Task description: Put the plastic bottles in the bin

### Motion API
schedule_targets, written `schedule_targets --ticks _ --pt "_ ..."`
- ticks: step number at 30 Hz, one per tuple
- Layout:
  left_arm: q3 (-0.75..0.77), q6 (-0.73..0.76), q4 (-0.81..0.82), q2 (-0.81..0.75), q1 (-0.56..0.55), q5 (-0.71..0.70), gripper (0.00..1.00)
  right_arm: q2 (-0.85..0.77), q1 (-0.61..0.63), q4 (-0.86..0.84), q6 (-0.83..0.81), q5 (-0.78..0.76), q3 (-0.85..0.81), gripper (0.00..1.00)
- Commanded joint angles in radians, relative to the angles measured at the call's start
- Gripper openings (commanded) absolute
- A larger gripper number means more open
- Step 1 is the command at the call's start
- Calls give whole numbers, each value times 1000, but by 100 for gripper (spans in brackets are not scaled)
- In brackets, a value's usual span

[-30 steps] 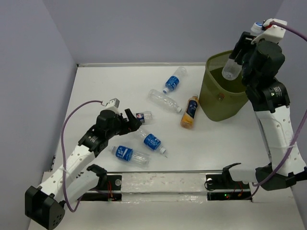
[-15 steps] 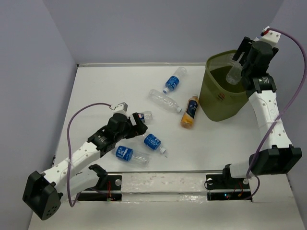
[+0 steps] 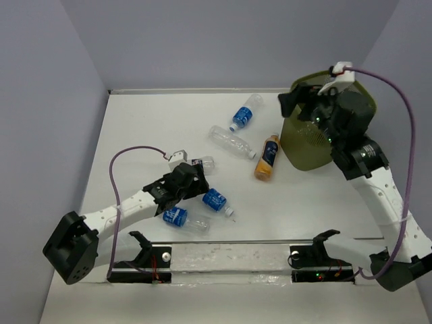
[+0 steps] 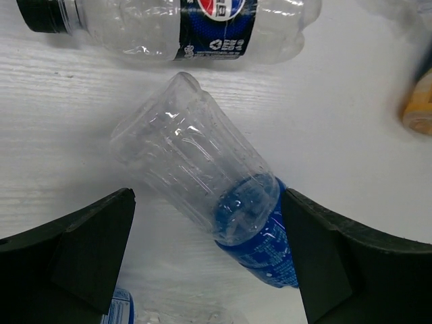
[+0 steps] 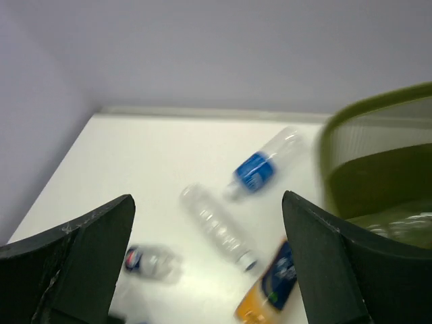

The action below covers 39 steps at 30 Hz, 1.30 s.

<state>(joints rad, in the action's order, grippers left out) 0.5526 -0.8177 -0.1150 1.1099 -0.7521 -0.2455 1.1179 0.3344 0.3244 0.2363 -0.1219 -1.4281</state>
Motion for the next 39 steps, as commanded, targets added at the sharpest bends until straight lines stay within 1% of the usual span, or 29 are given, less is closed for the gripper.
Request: schedule_targets --ticks 1,2,7,9,10,13,15,16,17,18,19,20,22,24,28,29,31,32,35,36,39 --pt "41 -40 21 79 -9 -84 99 22 216 4 17 96 156 95" --pt "58 -43 23 112 -10 -77 99 22 250 -1 8 99 178 95" --pt "72 -55 49 166 -12 -109 99 -3 411 -1 17 114 282 96" --pt "78 -55 60 177 -13 -133 99 -23 434 1 35 113 334 96" --pt "78 -57 63 182 -12 -138 99 -30 434 -1 40 167 354 96" --pt "73 -57 74 194 -13 -152 98 -59 462 -1 69 176 422 96" --pt "60 -60 87 197 -13 -150 90 -75 471 1 78 197 455 96" --pt "55 -63 92 196 -13 -147 81 -87 471 1 80 209 463 95" --pt "49 -66 94 192 -13 -144 76 -93 480 4 86 212 471 95" --pt "40 -67 97 183 -13 -135 65 -101 480 11 87 226 480 95" --pt "37 -69 95 176 -13 -132 65 -104 480 18 87 226 483 95" --pt "29 -69 95 159 -13 -124 56 -107 480 33 87 241 485 95" --pt "26 -66 83 140 -13 -112 53 -113 489 48 87 248 489 95" --pt "21 -66 71 105 -15 -87 48 -122 489 73 83 252 494 95" --pt "7 -70 31 19 -18 -58 47 -125 499 102 80 294 497 96" --pt "7 -72 20 -25 -18 -54 45 -113 499 104 80 292 495 96" --pt "13 -74 -20 -76 -19 -54 44 -98 520 113 77 286 489 96" --pt "20 -74 -32 -129 -18 -55 44 -89 520 110 78 286 485 96" --pt "62 -61 -78 -227 -18 -66 44 -64 552 104 77 272 465 96" --pt "63 -61 -92 -228 -18 -66 44 -58 552 104 75 269 459 96" --pt "145 -23 -167 -318 -18 -116 44 -46 609 108 66 257 430 96"
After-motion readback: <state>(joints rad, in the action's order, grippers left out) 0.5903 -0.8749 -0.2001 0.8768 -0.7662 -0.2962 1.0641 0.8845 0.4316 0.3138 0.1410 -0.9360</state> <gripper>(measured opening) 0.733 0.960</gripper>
